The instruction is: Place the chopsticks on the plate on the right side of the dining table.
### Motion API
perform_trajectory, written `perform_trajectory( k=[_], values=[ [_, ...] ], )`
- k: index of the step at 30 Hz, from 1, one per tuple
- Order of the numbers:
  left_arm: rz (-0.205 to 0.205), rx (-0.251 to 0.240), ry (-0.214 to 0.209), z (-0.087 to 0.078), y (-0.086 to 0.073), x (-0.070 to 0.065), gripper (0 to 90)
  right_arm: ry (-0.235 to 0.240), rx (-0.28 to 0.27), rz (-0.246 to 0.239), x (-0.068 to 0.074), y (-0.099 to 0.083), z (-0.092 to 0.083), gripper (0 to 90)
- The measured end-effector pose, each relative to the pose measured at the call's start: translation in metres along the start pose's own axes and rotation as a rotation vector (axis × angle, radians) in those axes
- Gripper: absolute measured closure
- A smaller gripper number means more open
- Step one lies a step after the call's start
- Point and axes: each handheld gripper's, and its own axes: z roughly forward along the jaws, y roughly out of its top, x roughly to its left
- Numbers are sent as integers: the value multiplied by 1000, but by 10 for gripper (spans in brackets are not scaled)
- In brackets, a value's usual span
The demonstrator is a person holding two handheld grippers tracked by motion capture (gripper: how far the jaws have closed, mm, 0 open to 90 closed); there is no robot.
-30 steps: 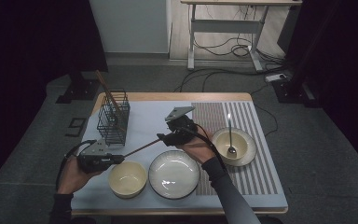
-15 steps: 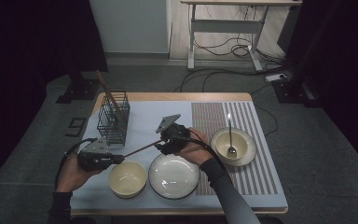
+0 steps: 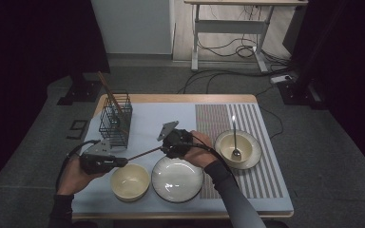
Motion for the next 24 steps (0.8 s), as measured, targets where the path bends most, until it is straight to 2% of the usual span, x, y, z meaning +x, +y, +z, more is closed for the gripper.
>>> perform_trajectory(
  k=[8,13,17,20,22,24],
  values=[
    [1,-11,6,0,1,0,844,26,16,-17,1,-2,0,627],
    [-1,-15,34,0,0,0,822,51,23,-16,1,-3,-2,658],
    [-4,-20,69,-1,0,0,790,90,34,-28,2,-6,-4,706],
    [-3,-22,93,0,1,0,759,141,48,-43,2,-8,-4,742],
    [0,-17,109,1,2,-1,741,157,53,-49,4,-9,-5,762],
    [-5,-16,132,2,3,-1,712,187,55,-44,6,-10,-5,784]
  ],
)
